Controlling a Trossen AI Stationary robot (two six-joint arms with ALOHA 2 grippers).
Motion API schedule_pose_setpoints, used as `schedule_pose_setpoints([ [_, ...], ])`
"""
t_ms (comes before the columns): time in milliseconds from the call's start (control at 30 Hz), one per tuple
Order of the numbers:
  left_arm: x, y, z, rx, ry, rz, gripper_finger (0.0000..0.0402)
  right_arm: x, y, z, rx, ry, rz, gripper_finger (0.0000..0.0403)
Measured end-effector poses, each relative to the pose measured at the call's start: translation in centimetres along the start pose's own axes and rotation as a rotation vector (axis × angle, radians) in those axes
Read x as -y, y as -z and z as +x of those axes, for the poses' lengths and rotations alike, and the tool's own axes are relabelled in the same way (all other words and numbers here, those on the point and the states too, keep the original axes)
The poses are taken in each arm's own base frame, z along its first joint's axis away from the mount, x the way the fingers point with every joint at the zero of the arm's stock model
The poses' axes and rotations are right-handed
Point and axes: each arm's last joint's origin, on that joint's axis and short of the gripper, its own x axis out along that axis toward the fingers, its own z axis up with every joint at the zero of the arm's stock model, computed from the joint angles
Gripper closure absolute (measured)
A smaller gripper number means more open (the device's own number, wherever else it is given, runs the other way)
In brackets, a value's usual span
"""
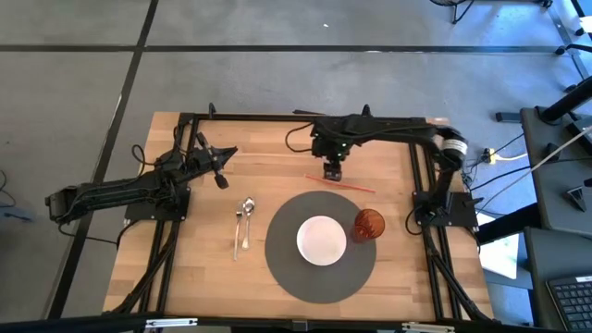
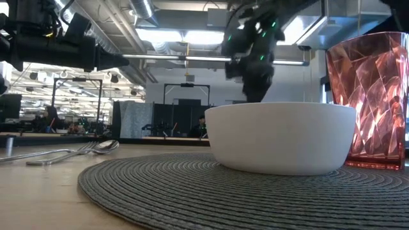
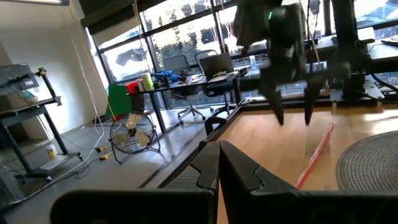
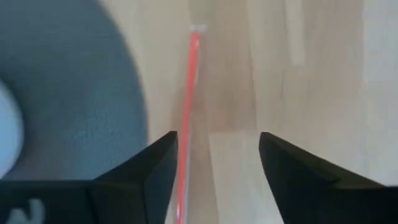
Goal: Pick & Place Utensil
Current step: Put the orange straw into the orange cup
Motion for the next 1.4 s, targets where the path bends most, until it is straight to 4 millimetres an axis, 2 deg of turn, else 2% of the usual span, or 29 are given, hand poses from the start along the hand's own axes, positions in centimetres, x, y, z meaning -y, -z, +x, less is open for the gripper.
schedule_pose_setpoints([
  [200, 0.0, 0.0, 0.0, 0.0, 0.0, 0.026, 0.0398, 1.0, -3.0, 2.8, 0.022, 0.006, 0.001, 0.0166],
  [333, 0.0, 0.0, 0.0, 0.0, 0.0, 0.042, 0.0398, 1.3, -5.0, 4.5, 0.025, -0.087, 0.059, 0.0174],
  [500, 0.0, 0.0, 0.0, 0.0, 0.0, 0.044, 0.0398, 1.1, -6.4, 6.4, -0.081, -0.091, 0.059, 0.0177],
  [967, 0.0, 0.0, 0.0, -0.001, 0.0, 0.044, 0.0398, 0.2, -6.5, 9.4, -0.231, -0.047, 0.092, 0.0178],
  [1233, 0.0, 0.0, 0.0, 0.0, 0.002, 0.042, 0.0398, -0.4, -6.6, 9.9, -0.241, -0.037, 0.081, 0.0178],
  [1400, 0.0, 0.0, 0.0, 0.0, 0.002, 0.04, 0.0398, -0.7, -6.4, 10.5, -0.25, 0.034, 0.052, 0.0186],
])
